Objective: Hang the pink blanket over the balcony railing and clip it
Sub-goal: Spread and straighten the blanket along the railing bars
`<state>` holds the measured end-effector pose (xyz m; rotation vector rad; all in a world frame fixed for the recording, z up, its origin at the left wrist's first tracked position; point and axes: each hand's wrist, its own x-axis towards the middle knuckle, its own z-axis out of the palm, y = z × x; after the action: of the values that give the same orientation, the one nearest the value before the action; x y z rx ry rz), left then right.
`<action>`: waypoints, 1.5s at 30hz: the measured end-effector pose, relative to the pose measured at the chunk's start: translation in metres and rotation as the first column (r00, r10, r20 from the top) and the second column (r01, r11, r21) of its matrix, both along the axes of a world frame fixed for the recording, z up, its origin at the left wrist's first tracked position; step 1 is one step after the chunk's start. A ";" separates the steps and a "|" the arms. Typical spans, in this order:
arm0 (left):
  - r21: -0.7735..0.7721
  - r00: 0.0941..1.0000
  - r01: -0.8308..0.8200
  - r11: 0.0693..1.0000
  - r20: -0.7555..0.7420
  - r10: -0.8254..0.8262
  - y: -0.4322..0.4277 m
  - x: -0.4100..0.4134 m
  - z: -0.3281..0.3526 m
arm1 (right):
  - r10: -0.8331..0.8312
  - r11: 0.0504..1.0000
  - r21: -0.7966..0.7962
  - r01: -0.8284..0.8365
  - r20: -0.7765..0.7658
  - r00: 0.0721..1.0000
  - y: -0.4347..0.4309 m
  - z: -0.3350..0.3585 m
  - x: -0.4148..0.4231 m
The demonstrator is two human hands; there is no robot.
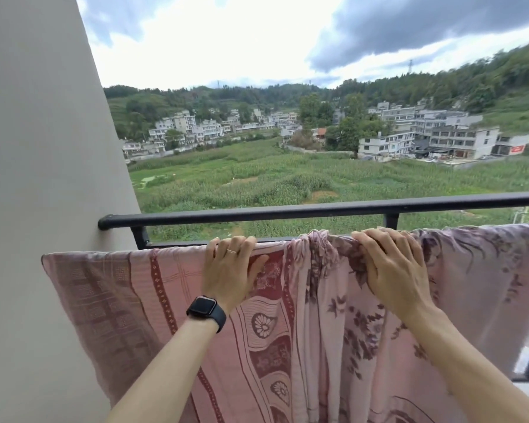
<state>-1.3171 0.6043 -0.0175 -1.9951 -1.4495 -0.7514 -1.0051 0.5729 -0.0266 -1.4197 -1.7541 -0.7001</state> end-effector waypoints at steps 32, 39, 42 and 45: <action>0.024 0.995 0.071 0.997 0.070 -0.072 -0.021 0.036 0.005 | -0.145 0.981 -0.156 0.120 -0.163 0.976 -0.039 0.011 0.069; -0.065 0.980 0.065 0.996 0.194 -0.052 -0.043 0.043 0.007 | -0.053 0.966 -0.257 0.023 -0.111 0.992 -0.013 0.035 -0.007; -0.056 0.993 0.010 0.998 0.116 -0.003 -0.043 0.023 -0.005 | -0.037 0.975 -0.220 0.038 0.010 0.999 -0.019 0.017 -0.008; -0.032 0.999 -0.024 0.999 0.024 0.025 -0.038 -0.001 -0.006 | 0.001 0.981 -0.192 0.019 0.101 0.995 -0.026 0.005 0.010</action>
<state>-1.3180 0.5659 -0.0232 -1.9949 -1.5054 -0.7489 -0.9950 0.5466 -0.0213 -1.5457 -1.9385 -0.6290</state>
